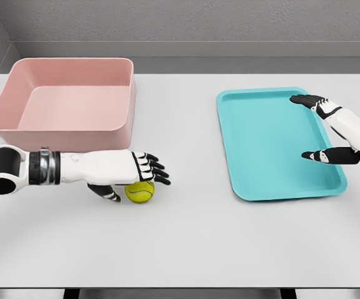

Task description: Put the tennis from the blue tray into the pink basket with both arms

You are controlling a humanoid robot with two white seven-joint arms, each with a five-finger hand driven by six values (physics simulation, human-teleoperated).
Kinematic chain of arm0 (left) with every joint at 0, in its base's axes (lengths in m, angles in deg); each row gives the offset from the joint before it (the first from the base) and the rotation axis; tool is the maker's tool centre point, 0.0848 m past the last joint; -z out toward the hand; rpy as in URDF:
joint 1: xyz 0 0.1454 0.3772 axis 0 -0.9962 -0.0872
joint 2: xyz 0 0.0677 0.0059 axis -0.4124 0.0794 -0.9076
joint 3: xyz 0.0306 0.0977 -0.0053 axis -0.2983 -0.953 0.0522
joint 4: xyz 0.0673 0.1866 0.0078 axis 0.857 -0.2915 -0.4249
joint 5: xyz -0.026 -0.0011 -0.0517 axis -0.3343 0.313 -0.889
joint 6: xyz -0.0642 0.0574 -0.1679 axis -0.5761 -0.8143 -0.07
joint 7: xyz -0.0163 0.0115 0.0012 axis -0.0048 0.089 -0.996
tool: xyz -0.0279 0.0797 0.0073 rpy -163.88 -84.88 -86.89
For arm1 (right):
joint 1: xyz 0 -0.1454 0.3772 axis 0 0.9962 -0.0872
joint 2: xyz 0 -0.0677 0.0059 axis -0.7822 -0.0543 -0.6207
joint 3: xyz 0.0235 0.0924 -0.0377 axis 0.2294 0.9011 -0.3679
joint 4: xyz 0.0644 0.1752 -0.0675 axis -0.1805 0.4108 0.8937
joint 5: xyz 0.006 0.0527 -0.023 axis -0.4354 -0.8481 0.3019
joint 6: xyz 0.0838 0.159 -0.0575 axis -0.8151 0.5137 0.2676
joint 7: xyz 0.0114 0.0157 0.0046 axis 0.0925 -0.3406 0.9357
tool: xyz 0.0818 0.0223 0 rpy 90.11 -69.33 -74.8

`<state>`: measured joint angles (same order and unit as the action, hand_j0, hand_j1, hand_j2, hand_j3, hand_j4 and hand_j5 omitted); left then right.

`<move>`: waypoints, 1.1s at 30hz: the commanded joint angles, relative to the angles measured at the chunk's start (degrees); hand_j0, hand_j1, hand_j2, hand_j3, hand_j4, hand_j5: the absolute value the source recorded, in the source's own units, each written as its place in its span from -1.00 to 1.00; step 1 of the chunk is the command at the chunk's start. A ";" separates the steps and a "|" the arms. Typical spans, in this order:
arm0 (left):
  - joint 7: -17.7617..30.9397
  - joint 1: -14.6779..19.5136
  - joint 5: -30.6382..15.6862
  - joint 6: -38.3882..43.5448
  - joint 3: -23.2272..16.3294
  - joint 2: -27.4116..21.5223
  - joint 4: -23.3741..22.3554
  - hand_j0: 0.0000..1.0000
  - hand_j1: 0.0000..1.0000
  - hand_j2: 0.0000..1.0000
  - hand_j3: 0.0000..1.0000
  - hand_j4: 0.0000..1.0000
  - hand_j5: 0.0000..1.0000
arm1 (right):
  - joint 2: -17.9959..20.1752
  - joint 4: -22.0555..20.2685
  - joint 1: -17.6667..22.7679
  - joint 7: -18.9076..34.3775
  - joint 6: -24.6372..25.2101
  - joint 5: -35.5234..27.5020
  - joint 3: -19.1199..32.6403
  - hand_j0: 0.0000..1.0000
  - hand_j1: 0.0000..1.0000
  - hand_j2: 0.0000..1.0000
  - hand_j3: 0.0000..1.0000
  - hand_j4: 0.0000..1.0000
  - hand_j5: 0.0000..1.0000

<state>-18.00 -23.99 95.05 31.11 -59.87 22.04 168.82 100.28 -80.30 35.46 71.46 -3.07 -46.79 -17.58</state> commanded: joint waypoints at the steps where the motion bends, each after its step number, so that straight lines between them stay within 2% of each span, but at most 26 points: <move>1: -0.03 0.00 -0.40 0.08 -0.08 0.15 -0.36 1.00 1.00 1.00 1.00 1.00 1.00 | 0.02 -0.08 0.00 -0.03 0.14 -0.38 0.00 1.00 1.00 1.00 1.00 1.00 1.00; 8: -0.03 -0.09 -0.22 0.08 -0.16 0.86 -0.62 1.00 1.00 1.00 1.00 1.00 1.00 | -0.07 -0.17 0.00 -0.03 0.14 -0.55 0.00 1.00 1.00 1.00 1.00 1.00 1.00; 17: 0.06 0.09 0.31 0.08 -1.04 2.88 -3.70 1.00 1.00 1.00 1.00 1.00 1.00 | -0.07 -0.17 -0.18 -0.03 0.14 -0.55 0.00 1.00 1.00 1.00 1.00 1.00 1.00; 25: 0.68 0.00 0.39 0.08 -1.04 3.40 -4.58 1.00 1.00 1.00 1.00 1.00 1.00 | -0.07 -0.17 -0.18 -0.03 0.14 -0.46 0.00 1.00 1.00 1.00 1.00 1.00 1.00; 26: 1.11 0.00 0.57 0.08 -1.04 3.40 -4.75 0.95 0.95 0.95 0.95 0.95 0.95 | -0.07 -0.17 -0.18 -0.03 0.14 -0.46 0.00 1.00 1.00 1.00 1.00 1.00 1.00; 29: 2.79 0.00 0.83 0.08 -1.04 3.40 -4.67 0.58 0.58 0.58 0.58 0.58 0.58 | -0.07 -0.17 -0.18 -0.03 0.14 -0.46 0.00 1.00 1.00 1.00 1.00 1.00 1.00; 33: 3.14 -0.09 0.83 0.08 -1.04 3.40 -4.67 0.35 0.35 0.35 0.35 0.35 0.35 | -0.07 -0.08 -0.18 -0.03 0.14 -0.46 0.00 1.00 1.00 1.00 1.00 1.00 1.00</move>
<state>-15.22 -24.07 96.24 31.10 -60.96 25.45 164.16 100.17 -80.37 35.29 71.46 -3.07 -46.79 -17.58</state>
